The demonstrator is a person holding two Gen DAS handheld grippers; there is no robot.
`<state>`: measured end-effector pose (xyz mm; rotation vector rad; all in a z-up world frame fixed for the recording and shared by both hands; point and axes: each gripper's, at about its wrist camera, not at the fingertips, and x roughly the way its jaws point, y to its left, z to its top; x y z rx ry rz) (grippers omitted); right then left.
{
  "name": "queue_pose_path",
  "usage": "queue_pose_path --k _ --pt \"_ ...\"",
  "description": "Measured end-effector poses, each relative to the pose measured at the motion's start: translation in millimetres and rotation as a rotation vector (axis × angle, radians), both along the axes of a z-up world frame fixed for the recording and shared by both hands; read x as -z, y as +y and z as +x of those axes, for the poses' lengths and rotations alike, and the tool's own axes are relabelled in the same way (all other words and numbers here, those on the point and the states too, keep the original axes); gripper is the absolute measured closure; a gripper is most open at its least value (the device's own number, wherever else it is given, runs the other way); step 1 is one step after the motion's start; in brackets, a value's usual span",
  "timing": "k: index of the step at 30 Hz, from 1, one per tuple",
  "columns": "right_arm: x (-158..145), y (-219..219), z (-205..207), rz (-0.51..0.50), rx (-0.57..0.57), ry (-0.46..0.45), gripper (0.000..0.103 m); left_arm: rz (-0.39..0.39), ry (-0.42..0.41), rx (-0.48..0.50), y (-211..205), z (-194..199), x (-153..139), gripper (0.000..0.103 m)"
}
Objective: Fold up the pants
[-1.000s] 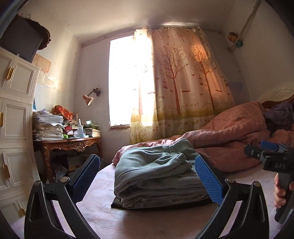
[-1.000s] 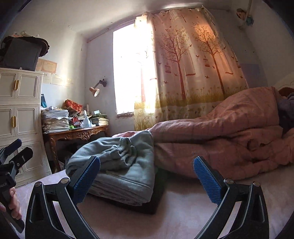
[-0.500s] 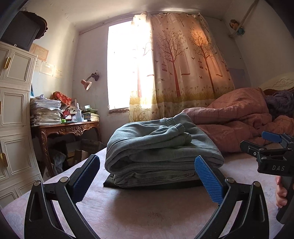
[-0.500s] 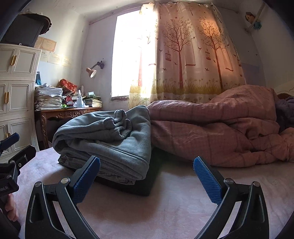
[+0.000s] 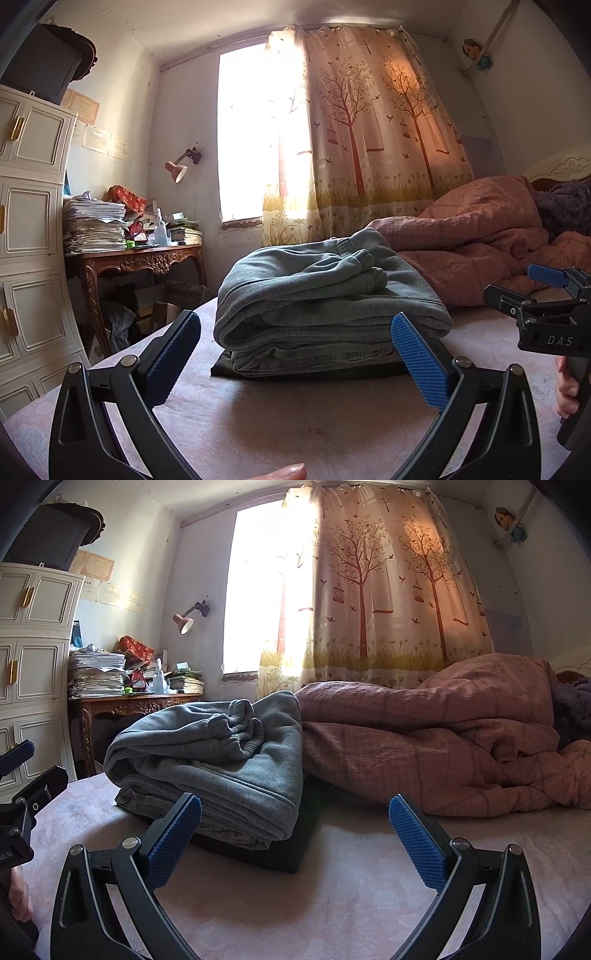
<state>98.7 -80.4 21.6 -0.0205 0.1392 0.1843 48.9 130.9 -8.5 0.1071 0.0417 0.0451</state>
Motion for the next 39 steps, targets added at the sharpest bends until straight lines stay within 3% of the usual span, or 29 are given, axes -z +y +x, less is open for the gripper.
queue_pose_path --k 8,39 --pt "0.9 3.8 -1.1 -0.012 -0.008 -0.008 0.0 -0.036 0.021 -0.006 7.7 2.0 1.6 0.0" --pt "1.0 4.6 -2.5 -0.018 -0.012 -0.01 0.0 -0.046 0.062 -0.044 10.3 7.3 3.4 0.0"
